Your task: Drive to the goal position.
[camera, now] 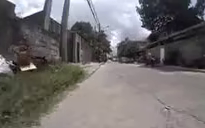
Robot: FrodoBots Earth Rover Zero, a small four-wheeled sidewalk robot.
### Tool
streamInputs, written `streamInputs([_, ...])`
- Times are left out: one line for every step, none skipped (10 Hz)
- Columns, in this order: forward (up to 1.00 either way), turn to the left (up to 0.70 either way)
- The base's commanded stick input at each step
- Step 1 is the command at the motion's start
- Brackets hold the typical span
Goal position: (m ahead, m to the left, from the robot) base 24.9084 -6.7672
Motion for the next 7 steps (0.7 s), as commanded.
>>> streamInputs([1.00,0.00])
streamInputs([1.00,0.00])
streamInputs([1.00,0.00])
streamInputs([1.00,0.00])
streamInputs([1.00,0.00])
streamInputs([1.00,0.00])
streamInputs([1.00,0.00])
